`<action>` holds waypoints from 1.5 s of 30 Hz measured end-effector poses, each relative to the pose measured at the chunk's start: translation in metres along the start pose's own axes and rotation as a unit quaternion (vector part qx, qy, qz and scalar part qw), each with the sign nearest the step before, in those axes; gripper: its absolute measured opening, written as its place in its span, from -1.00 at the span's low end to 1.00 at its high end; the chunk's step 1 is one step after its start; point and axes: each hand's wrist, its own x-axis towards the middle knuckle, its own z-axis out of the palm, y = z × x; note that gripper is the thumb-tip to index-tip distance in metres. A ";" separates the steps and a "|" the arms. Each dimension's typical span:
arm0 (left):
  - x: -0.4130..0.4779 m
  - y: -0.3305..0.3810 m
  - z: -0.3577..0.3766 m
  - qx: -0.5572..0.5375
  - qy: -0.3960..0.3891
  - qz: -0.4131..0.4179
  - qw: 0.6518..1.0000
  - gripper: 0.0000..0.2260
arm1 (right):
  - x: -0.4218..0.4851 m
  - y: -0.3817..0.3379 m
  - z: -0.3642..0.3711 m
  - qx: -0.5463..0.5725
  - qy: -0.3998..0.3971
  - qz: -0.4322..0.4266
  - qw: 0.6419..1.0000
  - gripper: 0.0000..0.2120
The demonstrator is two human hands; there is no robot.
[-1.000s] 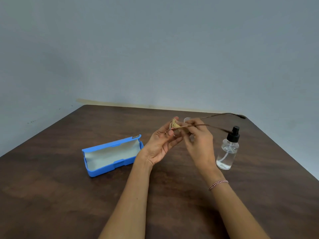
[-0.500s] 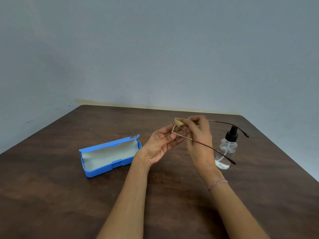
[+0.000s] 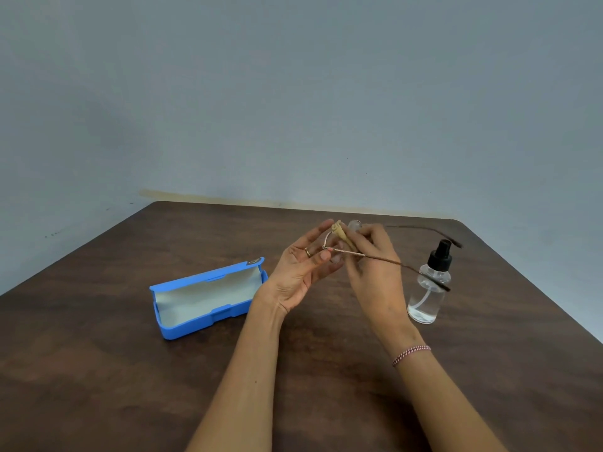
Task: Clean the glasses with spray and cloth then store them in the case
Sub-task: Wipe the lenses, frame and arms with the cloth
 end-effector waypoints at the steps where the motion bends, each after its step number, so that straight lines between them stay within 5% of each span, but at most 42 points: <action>1: 0.000 0.000 -0.001 -0.003 0.008 0.007 1.000 -0.40 | 0.000 -0.002 0.001 -0.010 -0.005 -0.002 1.000 -0.64; 5: 0.001 0.001 -0.001 -0.001 0.019 0.020 1.000 -0.43 | -0.001 -0.003 0.004 -0.016 0.008 -0.028 0.999 -0.74; 10: -0.002 0.003 0.006 0.001 -0.006 0.009 1.000 -0.47 | 0.001 -0.003 0.001 -0.022 -0.014 -0.014 1.000 -0.62; 16: 0.001 0.005 0.001 -0.012 0.032 0.044 0.998 -0.45 | -0.001 -0.005 0.000 -0.023 0.007 -0.032 0.999 -0.81; 25: 0.001 0.005 -0.001 -0.055 0.031 0.072 0.995 -0.47 | -0.001 -0.011 -0.002 0.075 -0.023 -0.100 0.992 -0.76; 45: 0.000 0.001 -0.001 -0.015 0.014 0.013 1.000 -0.43 | 0.001 -0.008 -0.002 0.024 -0.008 -0.058 0.998 -0.73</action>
